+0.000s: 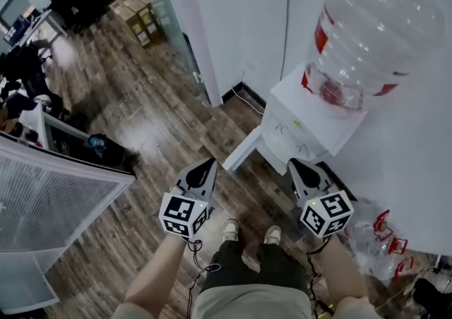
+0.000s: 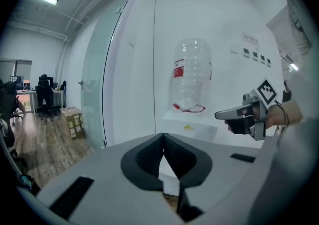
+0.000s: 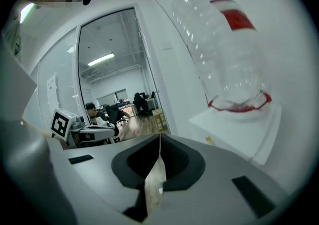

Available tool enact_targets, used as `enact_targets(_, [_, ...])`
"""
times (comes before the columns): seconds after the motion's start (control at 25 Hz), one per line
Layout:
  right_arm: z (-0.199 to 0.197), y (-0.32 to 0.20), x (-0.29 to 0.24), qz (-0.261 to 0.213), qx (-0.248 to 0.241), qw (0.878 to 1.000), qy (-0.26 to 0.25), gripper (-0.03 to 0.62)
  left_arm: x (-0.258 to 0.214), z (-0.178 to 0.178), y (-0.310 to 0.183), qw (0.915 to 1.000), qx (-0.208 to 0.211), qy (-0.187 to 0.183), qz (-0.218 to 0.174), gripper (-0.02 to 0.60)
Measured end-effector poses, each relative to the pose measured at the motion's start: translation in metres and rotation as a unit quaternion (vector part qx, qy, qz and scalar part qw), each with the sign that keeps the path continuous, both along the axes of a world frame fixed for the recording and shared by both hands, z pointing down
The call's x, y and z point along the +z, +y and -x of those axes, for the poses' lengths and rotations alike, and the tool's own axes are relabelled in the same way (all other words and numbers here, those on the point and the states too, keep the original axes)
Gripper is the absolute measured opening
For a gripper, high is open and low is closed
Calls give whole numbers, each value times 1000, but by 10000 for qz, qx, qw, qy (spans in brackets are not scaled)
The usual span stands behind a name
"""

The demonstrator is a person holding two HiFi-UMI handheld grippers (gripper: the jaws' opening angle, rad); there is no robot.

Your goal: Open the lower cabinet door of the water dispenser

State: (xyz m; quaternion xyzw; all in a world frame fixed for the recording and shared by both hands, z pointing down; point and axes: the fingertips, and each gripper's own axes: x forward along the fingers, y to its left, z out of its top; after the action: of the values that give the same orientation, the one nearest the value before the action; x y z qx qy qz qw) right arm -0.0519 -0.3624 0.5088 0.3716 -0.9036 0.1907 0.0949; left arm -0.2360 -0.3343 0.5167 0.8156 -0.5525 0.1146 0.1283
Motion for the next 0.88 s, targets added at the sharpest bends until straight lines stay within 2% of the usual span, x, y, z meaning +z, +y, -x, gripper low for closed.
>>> enact_targets(0.16, [-17,20,-77,-587,97,9982,33,7,-68,-14,8,9991,139,19,-400,6])
enact_targets(0.36, [-41,48,-155,-1420,172,9895,186,6,-133,-33,22,9964,332,-12,-785,6])
enact_targets(0.64, [-70,87,-245,-1987,309,9795,83,6,-210,-59,48,9897,545,-119,-1317,6])
enact_targets(0.88, [-96,112,-292,-2305,474,9719,15,6,-261,-77,66,9813,723,-268,-1762,6])
